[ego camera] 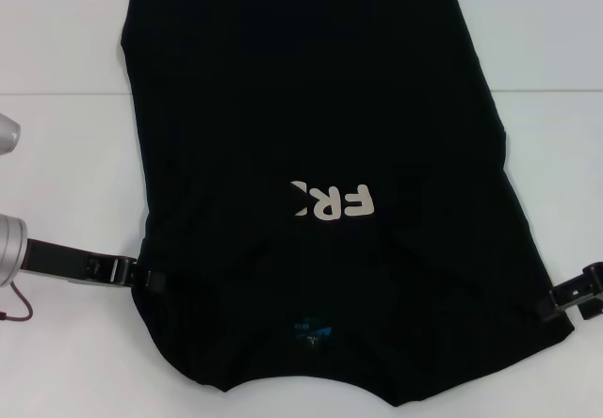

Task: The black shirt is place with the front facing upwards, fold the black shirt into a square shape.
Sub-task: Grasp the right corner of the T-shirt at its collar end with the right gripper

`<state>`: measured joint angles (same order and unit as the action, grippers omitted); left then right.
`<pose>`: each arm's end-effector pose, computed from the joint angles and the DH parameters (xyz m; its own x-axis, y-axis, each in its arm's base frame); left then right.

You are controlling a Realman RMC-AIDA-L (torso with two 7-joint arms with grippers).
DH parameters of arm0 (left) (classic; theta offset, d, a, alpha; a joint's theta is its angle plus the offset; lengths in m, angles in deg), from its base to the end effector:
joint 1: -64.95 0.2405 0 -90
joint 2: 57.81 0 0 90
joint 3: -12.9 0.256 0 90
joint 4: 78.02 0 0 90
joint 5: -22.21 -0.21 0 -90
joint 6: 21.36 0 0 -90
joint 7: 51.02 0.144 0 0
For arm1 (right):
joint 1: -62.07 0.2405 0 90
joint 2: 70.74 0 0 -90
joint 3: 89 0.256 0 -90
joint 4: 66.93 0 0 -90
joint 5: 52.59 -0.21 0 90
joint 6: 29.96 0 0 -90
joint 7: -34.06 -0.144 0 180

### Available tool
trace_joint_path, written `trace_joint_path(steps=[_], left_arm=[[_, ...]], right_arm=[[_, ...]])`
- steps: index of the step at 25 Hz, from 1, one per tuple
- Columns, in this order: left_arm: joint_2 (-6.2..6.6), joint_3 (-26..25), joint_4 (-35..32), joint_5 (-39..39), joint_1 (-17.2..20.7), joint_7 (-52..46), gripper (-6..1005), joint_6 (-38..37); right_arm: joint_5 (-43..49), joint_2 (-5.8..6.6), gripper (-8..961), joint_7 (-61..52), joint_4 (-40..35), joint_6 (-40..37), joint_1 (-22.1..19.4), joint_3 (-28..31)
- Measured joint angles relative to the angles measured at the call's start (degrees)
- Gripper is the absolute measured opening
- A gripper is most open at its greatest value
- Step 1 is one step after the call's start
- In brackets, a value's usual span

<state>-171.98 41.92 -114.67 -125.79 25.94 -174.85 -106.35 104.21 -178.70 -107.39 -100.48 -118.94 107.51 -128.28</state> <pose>-0.3050 0.3547 0.0273 0.3861 0.8989 0.2074 0.9210 -0.3629 -0.1417 0.2968 0.3705 0.0555 0.2345 -0.9719 0.0219 -0.9272 -0.2304 -0.2954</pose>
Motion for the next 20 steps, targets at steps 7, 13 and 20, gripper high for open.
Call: trace_joint_path(steps=[7, 13, 20], left_arm=[[-0.07, 0.1, 0.0, 0.0, 0.0, 0.0, 51, 0.0], [-0.11, 0.0, 0.0, 0.0, 0.0, 0.0, 51, 0.0], [-0.19, 0.0, 0.0, 0.0, 0.3, 0.1, 51, 0.0]], right_arm=[[1.5, -0.38, 857, -0.4, 0.1, 0.6, 0.0, 0.0], [1.4, -0.61, 856, -0.1, 0.2, 0.3, 0.0, 0.1], [1.5, -1.12, 857, 0.0, 0.2, 0.4, 0.3, 0.0]])
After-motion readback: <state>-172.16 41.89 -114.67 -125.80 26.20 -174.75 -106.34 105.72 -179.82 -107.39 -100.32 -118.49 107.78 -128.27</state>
